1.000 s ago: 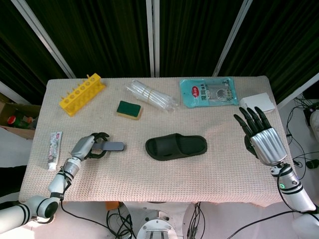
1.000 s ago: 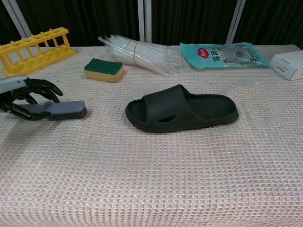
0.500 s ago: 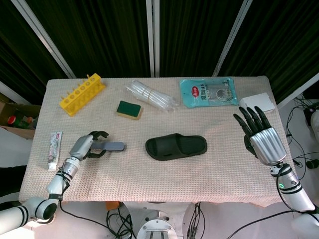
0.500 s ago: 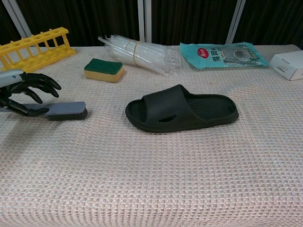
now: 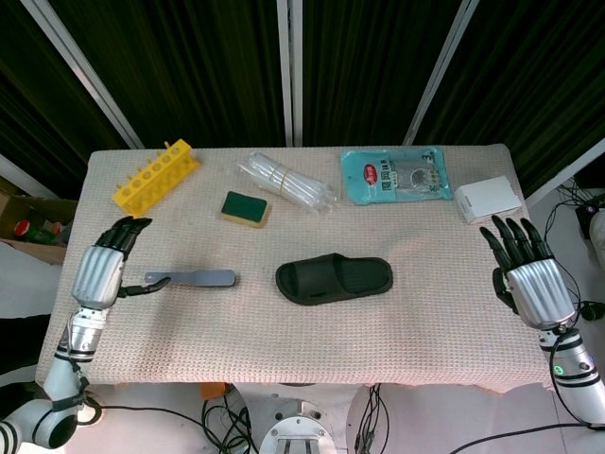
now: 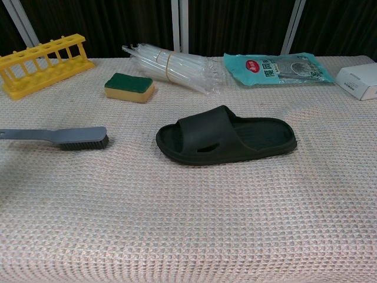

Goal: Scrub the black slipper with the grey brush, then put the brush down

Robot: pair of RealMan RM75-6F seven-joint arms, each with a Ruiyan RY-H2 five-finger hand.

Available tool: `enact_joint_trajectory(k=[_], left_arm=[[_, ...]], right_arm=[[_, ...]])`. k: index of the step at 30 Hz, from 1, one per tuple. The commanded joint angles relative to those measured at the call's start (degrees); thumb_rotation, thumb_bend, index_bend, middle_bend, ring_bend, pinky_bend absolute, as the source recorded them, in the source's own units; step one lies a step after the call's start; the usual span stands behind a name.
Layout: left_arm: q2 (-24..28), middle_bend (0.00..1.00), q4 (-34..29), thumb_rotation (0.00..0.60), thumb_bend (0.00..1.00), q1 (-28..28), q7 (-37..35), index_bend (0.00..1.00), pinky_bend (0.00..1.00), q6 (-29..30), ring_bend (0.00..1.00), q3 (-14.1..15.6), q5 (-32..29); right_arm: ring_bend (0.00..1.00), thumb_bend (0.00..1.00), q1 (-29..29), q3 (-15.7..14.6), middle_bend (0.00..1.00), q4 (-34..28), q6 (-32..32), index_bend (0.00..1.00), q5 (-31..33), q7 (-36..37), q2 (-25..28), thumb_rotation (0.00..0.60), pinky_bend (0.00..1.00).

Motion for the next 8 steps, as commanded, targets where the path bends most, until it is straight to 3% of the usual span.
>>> enact_joint_trajectory(k=[1, 8], left_arm=[[7.46, 0.15, -5.32, 0.167, 0.04, 10.6, 14.77, 0.13, 0.26, 7.24, 0.1, 5.96, 1.68], [7.27, 0.14, -3.65, 0.098, 0.03, 14.99, 11.27, 0.13, 0.22, 7.12, 0.1, 9.88, 1.92]], right_arm=[[0.0, 0.65, -2.76, -1.96, 0.0, 3.12, -0.48, 0.0, 1.8, 1.01, -1.4, 0.6, 0.0], [0.0, 0.64, -6.57, -3.58, 0.0, 10.96, -0.64, 0.0, 3.71, 4.44, -5.97, 0.6, 0.0]])
